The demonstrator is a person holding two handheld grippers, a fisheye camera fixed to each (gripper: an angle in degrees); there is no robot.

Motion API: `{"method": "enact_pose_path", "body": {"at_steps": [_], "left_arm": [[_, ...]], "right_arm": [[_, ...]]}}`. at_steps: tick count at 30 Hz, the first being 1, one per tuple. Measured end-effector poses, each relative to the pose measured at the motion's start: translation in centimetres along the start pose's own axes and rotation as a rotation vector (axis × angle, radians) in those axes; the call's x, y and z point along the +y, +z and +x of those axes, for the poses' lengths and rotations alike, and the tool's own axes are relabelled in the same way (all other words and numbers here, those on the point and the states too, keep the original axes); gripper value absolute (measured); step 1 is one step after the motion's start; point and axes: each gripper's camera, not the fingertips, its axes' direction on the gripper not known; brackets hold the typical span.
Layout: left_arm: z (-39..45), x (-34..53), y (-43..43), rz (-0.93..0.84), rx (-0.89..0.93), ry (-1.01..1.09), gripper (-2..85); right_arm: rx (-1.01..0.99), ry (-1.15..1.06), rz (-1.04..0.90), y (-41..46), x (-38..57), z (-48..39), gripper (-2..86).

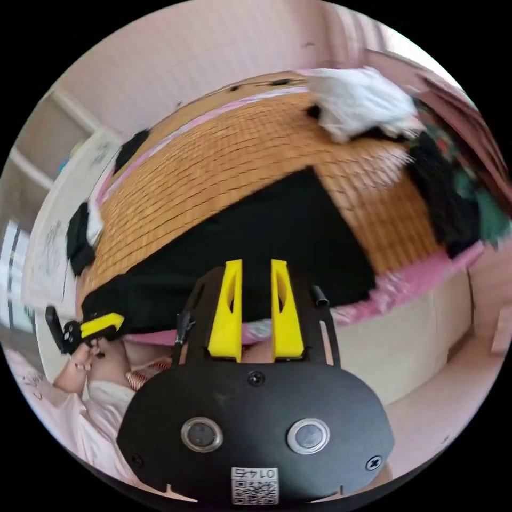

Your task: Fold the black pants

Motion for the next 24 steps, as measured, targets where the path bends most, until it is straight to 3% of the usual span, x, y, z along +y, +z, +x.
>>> {"method": "enact_pose_path", "body": {"at_steps": [4,8,13,17,21,24], "left_arm": [[0.3,-1.3,0.7,-0.03,-0.018,0.029,-0.8],[1.2,-2.7,1.5,-0.064,-0.033,0.062,-0.8],[2.1,-3.6,2.2,-0.099,-0.05,0.077,-0.8],[2.7,-4.1,2.3,-0.105,-0.057,0.089,-0.9],[3.0,-4.1,3.4,-0.16,-0.074,0.113,-0.9],[2.9,-4.0,3.1,-0.155,-0.067,0.099,-1.0]], "right_arm": [[0.054,0.14,-0.012,-1.2,0.9,9.0,12.7],[-0.053,0.196,-0.161,-0.2,0.5,12.8,5.7],[-0.103,0.151,-0.051,-2.9,0.4,15.5,1.9],[-0.064,0.137,-0.034,-3.5,-0.4,17.3,3.3],[0.072,0.133,-0.092,-2.7,-0.9,19.2,10.9],[0.045,0.156,-0.081,-2.7,-0.7,20.9,11.8]]}}
